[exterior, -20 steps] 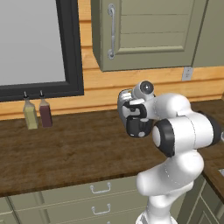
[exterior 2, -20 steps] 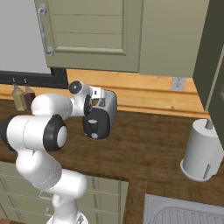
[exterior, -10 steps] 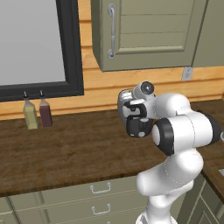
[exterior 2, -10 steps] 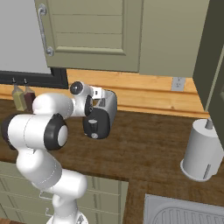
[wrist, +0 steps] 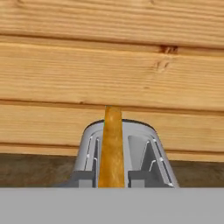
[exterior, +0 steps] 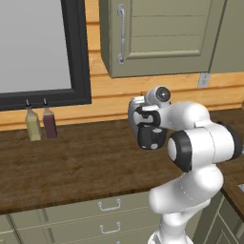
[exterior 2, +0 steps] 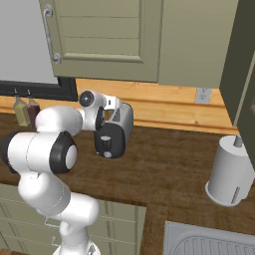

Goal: Start the toaster. Once the lever pops up, take the bread to the plate on the dining counter.

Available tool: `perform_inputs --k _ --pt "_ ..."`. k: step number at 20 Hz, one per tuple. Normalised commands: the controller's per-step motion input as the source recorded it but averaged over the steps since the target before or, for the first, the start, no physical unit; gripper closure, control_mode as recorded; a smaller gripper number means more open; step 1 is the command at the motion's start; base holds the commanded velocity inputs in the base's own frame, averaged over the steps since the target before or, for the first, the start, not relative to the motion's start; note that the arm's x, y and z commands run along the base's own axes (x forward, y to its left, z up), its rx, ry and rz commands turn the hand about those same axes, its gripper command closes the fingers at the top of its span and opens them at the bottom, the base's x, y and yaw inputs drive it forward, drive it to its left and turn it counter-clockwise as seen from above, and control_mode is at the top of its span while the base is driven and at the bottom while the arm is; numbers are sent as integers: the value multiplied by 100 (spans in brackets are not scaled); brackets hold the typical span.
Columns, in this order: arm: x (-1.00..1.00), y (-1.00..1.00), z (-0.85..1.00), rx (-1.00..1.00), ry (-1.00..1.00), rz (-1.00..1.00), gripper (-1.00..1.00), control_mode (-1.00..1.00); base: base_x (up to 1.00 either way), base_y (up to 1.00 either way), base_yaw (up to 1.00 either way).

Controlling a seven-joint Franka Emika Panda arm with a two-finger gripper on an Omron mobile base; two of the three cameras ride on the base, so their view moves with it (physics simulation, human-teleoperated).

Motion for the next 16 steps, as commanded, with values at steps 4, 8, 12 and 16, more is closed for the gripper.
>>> perform_inputs --k 4,8,12,16 --pt "0 0 38 1 -17 0 100 -100 0 0 0" --pt "0 0 43 2 -25 0 100 -100 0 0 0" --pt "0 -1 49 6 -25 0 100 -100 0 0 0" --pt "-13 -6 50 13 -9 0 100 -100 0 0 0"
